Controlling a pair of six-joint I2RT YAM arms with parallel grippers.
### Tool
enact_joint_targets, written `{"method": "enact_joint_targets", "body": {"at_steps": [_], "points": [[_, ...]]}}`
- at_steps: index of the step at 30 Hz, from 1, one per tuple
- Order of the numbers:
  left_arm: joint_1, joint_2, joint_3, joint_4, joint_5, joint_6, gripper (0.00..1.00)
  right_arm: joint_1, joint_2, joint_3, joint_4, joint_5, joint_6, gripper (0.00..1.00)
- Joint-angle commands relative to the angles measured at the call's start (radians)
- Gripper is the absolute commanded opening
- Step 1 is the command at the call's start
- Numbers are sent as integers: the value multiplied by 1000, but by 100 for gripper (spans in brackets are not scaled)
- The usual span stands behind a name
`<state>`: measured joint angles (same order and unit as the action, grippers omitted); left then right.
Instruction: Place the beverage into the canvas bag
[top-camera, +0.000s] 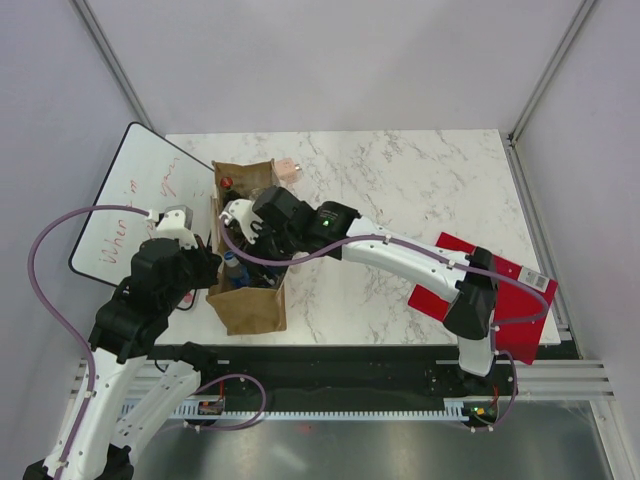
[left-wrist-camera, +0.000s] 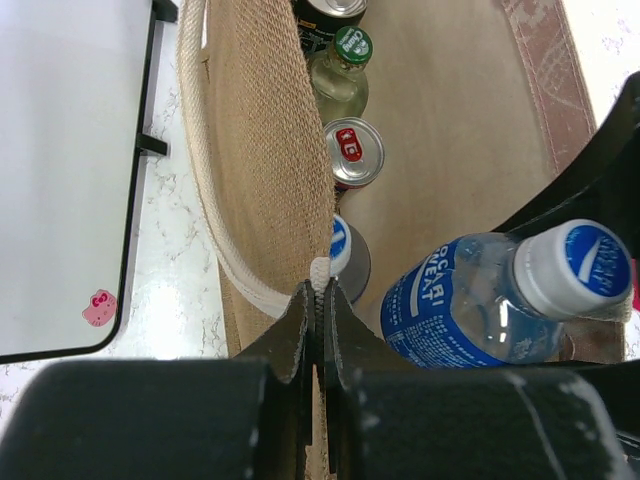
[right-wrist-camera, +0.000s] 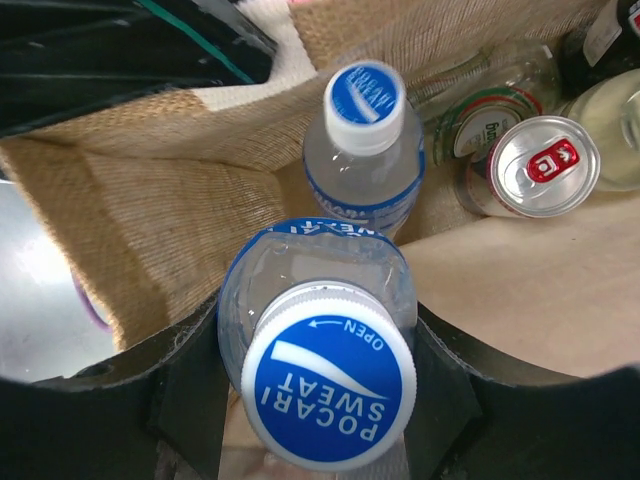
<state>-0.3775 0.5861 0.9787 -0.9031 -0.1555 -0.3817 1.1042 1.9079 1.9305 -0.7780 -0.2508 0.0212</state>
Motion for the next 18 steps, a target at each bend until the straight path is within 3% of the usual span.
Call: {"method": "enact_joint_targets", "body": {"at_steps": [1, 4, 12, 15, 16, 18], "points": [[-1, -9, 37, 23, 13, -36, 2, 34, -21, -45, 105, -9, 19, 1], [-1, -12, 37, 24, 13, -37, 2, 65, -29, -111, 135, 66, 3, 4], [-3, -16, 34, 24, 16, -43, 2, 85, -72, -295, 313, 145, 9, 29], [-1, -15, 34, 24, 17, -43, 2, 88, -83, -335, 356, 147, 10, 41], [-3, -15, 35, 23, 17, -43, 2, 89, -79, -337, 356, 153, 8, 50], [-1, -15, 35, 23, 17, -43, 2, 95, -78, -337, 358, 171, 10, 54]]}}
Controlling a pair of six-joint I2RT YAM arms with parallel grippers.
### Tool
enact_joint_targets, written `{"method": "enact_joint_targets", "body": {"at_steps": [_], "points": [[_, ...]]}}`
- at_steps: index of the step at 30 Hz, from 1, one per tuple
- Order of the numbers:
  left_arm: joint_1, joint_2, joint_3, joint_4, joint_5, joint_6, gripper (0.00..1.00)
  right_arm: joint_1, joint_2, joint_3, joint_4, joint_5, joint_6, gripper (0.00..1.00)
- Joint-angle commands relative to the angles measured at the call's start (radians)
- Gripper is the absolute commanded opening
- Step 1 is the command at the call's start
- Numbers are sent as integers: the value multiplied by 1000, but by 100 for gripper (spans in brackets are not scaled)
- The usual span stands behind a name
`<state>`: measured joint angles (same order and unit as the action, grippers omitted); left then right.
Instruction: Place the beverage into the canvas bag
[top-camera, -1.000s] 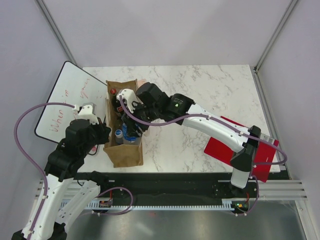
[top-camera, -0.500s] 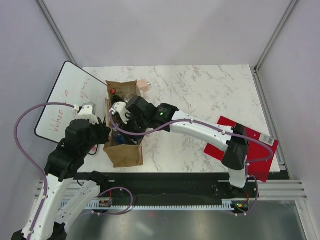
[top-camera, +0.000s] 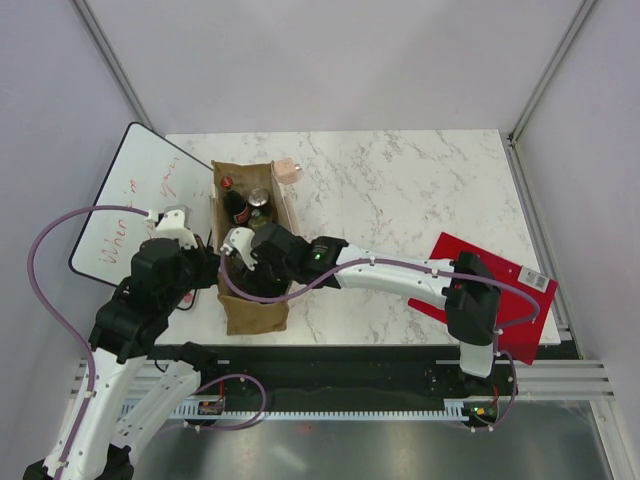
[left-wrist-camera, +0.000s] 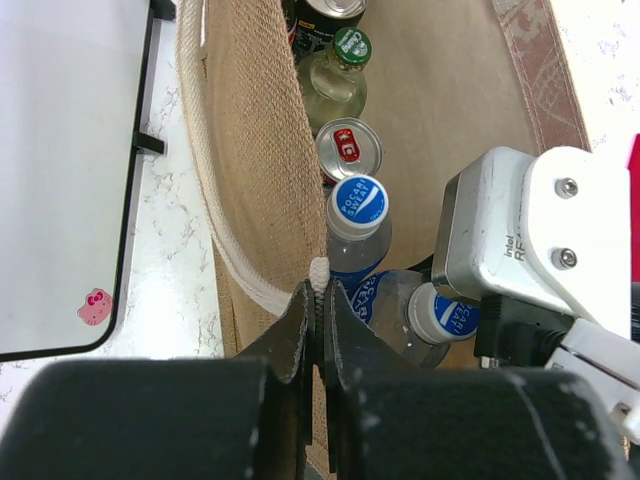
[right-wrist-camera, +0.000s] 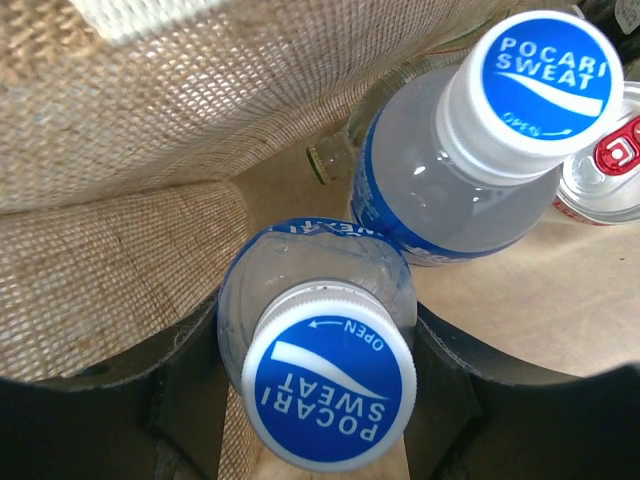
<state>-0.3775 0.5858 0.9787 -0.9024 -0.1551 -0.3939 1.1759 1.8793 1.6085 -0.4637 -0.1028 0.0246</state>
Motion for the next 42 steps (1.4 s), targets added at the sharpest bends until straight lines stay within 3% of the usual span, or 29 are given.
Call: {"method": "enact_joint_targets", "body": {"at_steps": [1, 6, 10, 13, 14, 16, 23, 28, 32, 34, 39, 42], "points": [[-1, -15, 35, 23, 19, -31, 2, 25, -57, -13, 40, 26, 8, 57], [-1, -14, 41, 20, 31, -30, 2, 25, -97, 5, 40, 49, 37, 71], [-1, -11, 60, 20, 40, -31, 5, 25, -135, 17, 40, 64, 52, 91], [-1, -4, 78, 13, 48, -33, 10, 25, -152, 28, 33, 97, 89, 94], [-1, -6, 86, 8, 51, -33, 18, 24, -158, 37, 28, 97, 97, 95], [-3, -6, 106, 2, 57, -34, 23, 24, -180, 56, 10, 97, 106, 98], [-1, 3, 193, -18, 71, -17, 58, 25, -258, 158, -61, 231, 179, 98], [-1, 3, 270, -16, 80, 7, 85, 25, -364, 131, -73, 386, 309, 98], [-1, 22, 298, 2, 143, 24, 93, 24, -476, 55, -79, 483, 347, 98], [-1, 42, 322, 7, 189, 32, 100, 25, -531, 27, -105, 610, 383, 98], [-1, 36, 334, 103, 333, 14, 100, 25, -646, 18, -220, 898, 498, 98], [-1, 26, 309, 176, 428, 1, 100, 24, -703, -12, -286, 994, 575, 98]]}}
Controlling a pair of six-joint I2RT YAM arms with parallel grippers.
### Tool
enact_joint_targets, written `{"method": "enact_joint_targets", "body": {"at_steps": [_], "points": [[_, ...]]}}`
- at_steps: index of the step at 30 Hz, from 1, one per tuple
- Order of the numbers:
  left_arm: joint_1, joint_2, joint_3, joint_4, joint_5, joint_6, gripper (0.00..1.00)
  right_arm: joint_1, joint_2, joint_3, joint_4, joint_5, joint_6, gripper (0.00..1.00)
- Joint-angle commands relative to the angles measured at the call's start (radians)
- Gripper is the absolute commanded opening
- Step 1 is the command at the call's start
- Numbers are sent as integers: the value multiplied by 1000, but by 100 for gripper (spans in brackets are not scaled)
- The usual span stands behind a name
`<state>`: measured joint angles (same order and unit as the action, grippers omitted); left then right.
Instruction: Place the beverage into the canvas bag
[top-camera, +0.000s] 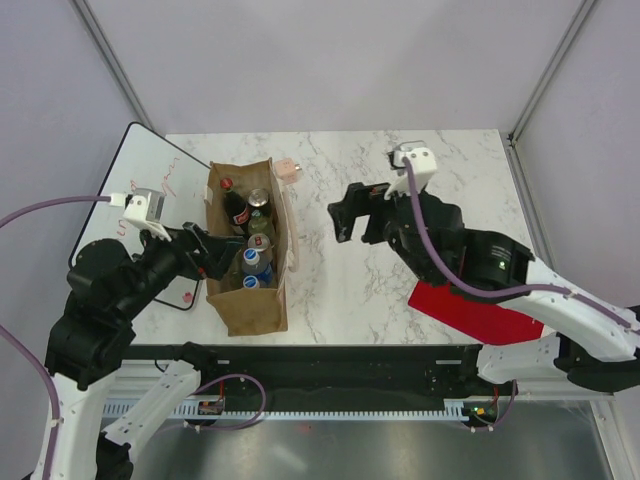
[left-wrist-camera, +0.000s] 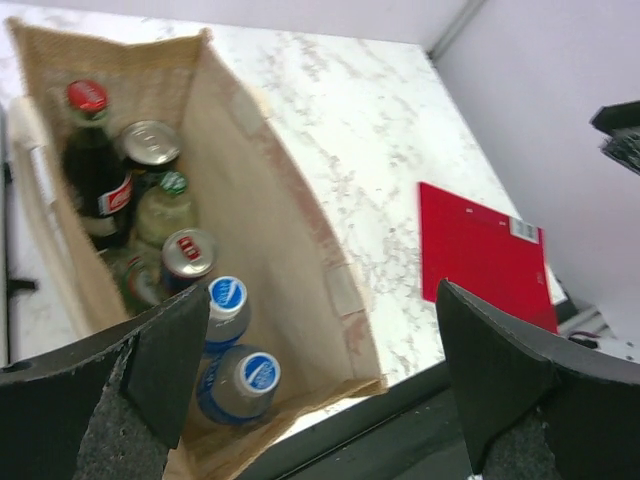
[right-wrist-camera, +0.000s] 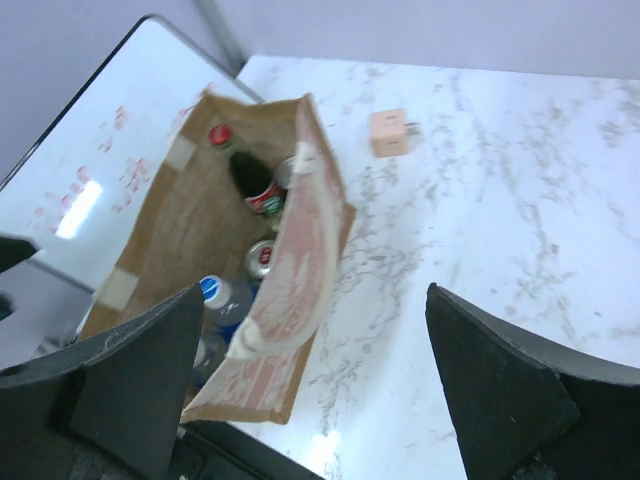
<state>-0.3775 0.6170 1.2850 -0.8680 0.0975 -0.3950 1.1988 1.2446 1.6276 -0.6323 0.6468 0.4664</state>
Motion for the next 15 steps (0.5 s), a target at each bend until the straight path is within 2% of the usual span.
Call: {"method": "enact_joint_targets", "body": {"at_steps": [1, 4, 8, 15], "points": [[-1, -5, -7, 158, 197, -1, 100, 2, -80, -44, -133, 292, 147, 98], [-1, -6, -36, 191, 206, -19, 100, 2, -117, -77, -181, 367, 181, 98], [-1, 7, -78, 192, 75, -97, 100, 2, -129, -100, -225, 490, 207, 98], [-1, -34, -145, 291, 117, -88, 99, 2, -97, -51, -245, 496, 198, 98]]}}
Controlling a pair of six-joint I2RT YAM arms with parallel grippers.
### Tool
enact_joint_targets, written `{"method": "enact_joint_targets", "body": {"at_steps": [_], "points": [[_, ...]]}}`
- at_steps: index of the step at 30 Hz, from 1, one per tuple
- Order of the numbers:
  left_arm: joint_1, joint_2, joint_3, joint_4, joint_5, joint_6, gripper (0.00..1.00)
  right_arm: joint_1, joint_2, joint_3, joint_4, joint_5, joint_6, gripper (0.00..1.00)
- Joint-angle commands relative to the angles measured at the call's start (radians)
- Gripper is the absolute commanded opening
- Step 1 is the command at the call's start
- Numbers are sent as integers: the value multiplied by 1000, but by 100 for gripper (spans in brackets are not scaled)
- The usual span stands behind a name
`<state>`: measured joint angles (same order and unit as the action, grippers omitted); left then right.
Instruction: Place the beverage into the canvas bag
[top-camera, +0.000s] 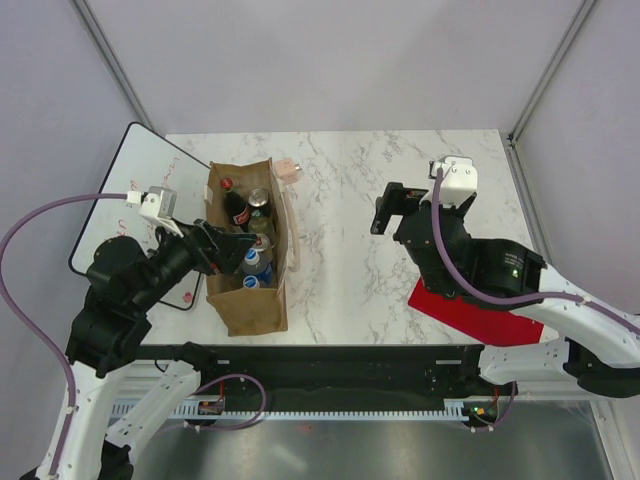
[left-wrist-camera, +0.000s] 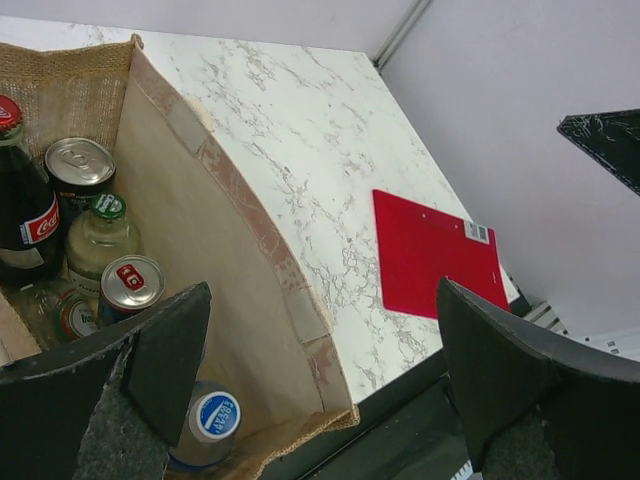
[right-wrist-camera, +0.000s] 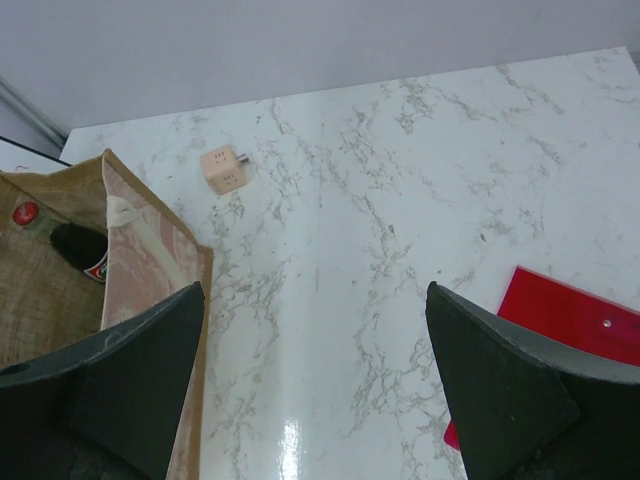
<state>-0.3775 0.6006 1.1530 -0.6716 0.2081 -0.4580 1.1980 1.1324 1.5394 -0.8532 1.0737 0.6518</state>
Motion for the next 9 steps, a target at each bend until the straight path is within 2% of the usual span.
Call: {"method": "enact_joint_targets", "body": {"at_steps": [1, 9], "points": [[-1, -13, -12, 95, 14, -10, 99, 0, 27, 42, -24, 74, 12, 98], [-1, -1, -39, 95, 68, 7, 99, -2, 112, 83, -26, 55, 9, 98]]}}
